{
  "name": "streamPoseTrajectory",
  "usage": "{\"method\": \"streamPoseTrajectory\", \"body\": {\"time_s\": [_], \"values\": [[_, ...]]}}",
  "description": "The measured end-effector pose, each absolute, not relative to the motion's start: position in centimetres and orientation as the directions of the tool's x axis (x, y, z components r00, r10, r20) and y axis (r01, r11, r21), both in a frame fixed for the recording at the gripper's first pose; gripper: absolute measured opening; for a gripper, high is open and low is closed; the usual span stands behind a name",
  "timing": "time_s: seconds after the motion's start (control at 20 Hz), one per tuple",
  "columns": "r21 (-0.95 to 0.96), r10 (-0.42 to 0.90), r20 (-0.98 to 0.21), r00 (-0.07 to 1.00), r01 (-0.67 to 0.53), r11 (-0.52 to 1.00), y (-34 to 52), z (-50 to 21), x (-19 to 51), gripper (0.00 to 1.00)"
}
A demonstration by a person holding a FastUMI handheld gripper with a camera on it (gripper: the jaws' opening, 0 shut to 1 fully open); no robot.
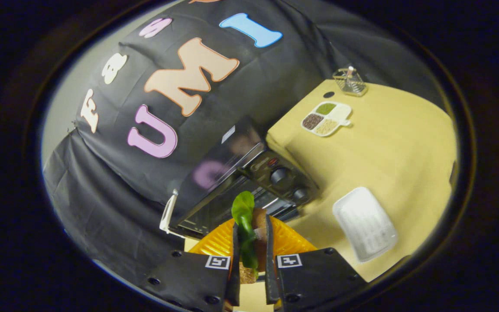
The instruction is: Open the toaster oven, put the food inside, and close the toaster oven door.
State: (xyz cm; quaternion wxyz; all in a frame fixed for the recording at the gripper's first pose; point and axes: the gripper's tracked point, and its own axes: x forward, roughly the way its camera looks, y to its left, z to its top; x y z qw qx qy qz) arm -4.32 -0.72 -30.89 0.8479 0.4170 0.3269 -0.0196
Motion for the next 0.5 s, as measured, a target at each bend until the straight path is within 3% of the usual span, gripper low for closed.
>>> {"method": "streamPoseTrajectory", "body": {"time_s": [0.5], "values": [[0.793, 0.246, -0.533, 0.809, 0.377, 0.479, 6.2, -33.4, 1.1, 0.25]]}}
